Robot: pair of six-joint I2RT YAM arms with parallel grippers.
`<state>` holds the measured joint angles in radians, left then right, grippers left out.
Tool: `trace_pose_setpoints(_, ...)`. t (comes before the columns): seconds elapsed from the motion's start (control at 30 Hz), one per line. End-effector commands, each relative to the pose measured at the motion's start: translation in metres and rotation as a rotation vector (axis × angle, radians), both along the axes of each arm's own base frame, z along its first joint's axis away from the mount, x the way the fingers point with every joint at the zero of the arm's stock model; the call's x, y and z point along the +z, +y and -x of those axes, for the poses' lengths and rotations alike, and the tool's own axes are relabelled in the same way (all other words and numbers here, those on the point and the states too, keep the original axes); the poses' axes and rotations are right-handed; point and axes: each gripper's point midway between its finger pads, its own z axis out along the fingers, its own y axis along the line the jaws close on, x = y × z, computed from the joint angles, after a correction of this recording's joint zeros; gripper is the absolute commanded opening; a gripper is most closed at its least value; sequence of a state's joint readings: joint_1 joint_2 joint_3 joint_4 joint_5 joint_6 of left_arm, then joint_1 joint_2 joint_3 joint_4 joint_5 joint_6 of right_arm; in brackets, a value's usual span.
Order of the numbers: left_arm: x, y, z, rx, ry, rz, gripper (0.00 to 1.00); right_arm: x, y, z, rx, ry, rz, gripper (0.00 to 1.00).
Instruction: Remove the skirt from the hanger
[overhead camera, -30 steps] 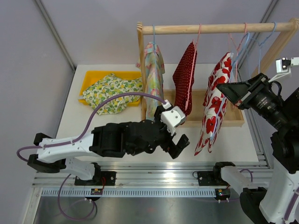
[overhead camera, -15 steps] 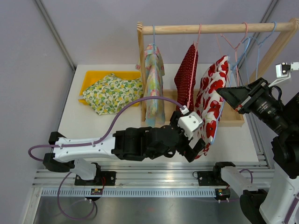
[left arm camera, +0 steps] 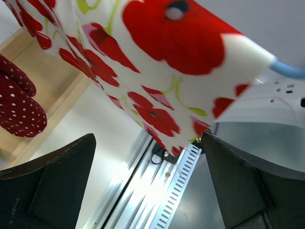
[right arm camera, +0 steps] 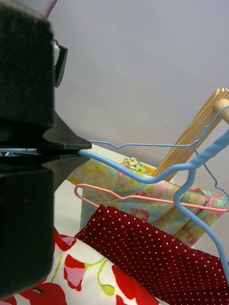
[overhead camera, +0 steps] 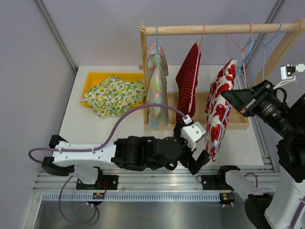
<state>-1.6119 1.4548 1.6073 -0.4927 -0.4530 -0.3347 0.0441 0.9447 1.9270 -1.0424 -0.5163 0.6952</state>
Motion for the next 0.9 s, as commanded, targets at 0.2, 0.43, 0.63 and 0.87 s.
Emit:
trace_pose_setpoints(0.2, 0.013, 0.014, 0.007, 0.037, 0.002, 0.052, 0.99, 0.017, 0.0, -0.002, 0.006, -0.094, 0.013, 0.0)
trace_pose_setpoints(0.43, -0.001, 0.007, -0.014, 0.118, -0.023, 0.031, 0.99, 0.022, 0.001, 0.005, 0.015, -0.104, 0.01, 0.0)
trace_pose_setpoints(0.63, -0.006, -0.01, -0.03, 0.111, -0.042, 0.052, 0.74, 0.022, 0.005, 0.008, 0.036, -0.099, -0.008, 0.0)
trace_pose_setpoints(0.87, 0.005, -0.03, -0.007, -0.062, -0.022, 0.17, 0.5, 0.02, 0.006, 0.003, 0.039, -0.103, -0.024, 0.0)
